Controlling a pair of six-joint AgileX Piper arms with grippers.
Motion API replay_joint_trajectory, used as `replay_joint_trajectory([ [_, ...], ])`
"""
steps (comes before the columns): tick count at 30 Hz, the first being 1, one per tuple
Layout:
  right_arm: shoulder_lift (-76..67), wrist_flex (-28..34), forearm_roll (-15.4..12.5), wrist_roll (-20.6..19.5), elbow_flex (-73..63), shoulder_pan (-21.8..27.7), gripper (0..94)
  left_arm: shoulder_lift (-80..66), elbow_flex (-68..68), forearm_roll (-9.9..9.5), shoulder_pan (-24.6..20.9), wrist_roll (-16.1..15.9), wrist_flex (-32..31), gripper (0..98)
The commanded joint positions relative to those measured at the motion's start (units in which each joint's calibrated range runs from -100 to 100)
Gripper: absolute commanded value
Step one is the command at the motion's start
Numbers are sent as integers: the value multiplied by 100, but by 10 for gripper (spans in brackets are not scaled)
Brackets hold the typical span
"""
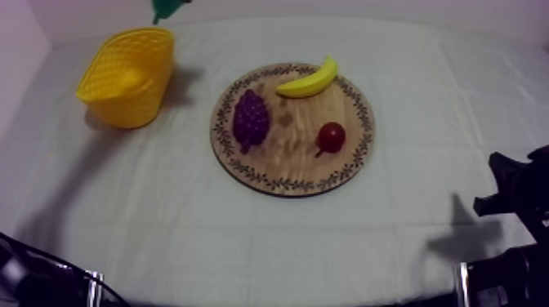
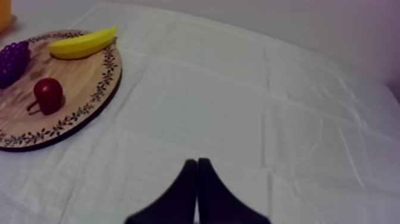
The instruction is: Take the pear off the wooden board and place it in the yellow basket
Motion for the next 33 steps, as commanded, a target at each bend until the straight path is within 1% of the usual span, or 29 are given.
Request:
replay_joint_trajectory([
  [1, 1, -2, -2, 1, 4, -1, 3, 5, 460, 80, -542, -21, -411, 615],
  [5, 1, -2, -2, -1, 4, -1, 3, 201, 932, 212, -889, -49, -967, 620],
  [10, 1, -2, -2, -2, 4, -1, 3, 683, 1171, 369, -1175, -81, -1437, 622],
  [14, 1, -2, -2, -2, 4, -1, 3, 1100, 1258, 471, -1271, -104, -1714, 623],
  [20, 1, -2, -2, -2, 4, -1, 3, 1711, 1435, 688, -1299, -180, -2241, 626],
  [22, 1, -2, -2, -2, 4, -1, 3, 1895, 1412, 738, -1295, -203, -2304, 627],
  [27, 1, -2, -2, -2, 4, -1, 3, 2182, 1193, 796, -1272, -235, -2216, 644],
  [33, 1, -2, -2, -2, 4, -1, 3, 2184, 1279, 928, -1324, -337, -2322, 749],
])
